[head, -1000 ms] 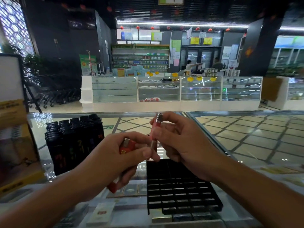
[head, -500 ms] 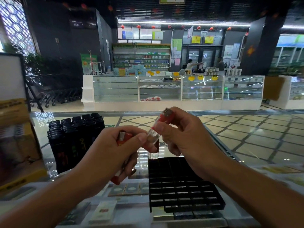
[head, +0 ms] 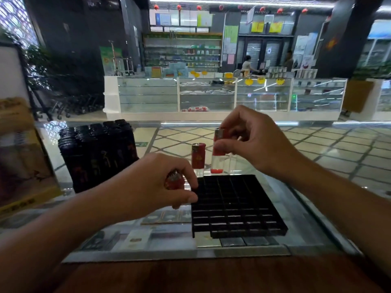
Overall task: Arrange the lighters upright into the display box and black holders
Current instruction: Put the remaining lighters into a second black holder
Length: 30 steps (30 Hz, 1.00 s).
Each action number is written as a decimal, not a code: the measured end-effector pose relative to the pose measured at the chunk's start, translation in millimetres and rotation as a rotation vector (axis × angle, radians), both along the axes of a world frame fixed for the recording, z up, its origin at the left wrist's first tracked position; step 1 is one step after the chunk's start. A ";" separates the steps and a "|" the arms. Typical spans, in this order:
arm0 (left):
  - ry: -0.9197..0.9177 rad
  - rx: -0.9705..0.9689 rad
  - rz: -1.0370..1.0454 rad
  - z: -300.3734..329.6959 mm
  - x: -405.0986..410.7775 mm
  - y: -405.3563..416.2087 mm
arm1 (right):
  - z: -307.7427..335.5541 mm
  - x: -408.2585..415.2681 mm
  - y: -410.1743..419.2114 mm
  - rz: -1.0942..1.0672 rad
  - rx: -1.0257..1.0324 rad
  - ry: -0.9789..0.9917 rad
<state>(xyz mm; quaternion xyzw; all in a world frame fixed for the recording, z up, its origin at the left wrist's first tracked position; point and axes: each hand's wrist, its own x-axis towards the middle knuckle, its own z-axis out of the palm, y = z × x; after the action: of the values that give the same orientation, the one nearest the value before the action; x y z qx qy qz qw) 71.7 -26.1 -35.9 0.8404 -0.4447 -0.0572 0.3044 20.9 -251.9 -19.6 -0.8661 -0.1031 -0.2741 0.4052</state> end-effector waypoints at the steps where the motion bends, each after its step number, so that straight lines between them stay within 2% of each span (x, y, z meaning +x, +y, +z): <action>1: -0.001 0.028 -0.012 -0.9 0.1 -0.8 | -3.2 1.2 0.4 -0.009 -0.027 0.006; 16: 0.039 0.036 -0.084 -6.5 6.5 -1.2 | -15.2 8.5 2.9 -0.005 -0.132 0.056; 18: 0.050 -0.060 -0.070 -6.0 5.1 -1.0 | -10.9 6.4 3.2 -0.045 -0.052 -0.010; 20: 0.088 -0.213 -0.040 -3.1 3.0 0.1 | -4.5 3.9 4.8 -0.080 0.122 -0.140; 23: 0.220 -0.441 -0.016 3.3 -1.6 2.0 | 2.9 -3.7 13.6 -0.027 0.320 -0.241; 26: 0.351 -0.554 -0.010 6.8 -2.6 2.4 | -0.1 -10.4 27.2 0.062 0.249 -0.182; 30: 0.353 -0.505 -0.033 5.0 -2.3 1.0 | -5.2 -15.8 40.3 0.187 0.115 -0.085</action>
<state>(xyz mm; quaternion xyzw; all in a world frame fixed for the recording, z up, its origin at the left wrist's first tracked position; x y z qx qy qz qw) 69.4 -25.1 -30.8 0.7078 -0.3987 -0.0950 0.5753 5.2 -211.5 -24.8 -0.8156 -0.1846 -0.2771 0.4731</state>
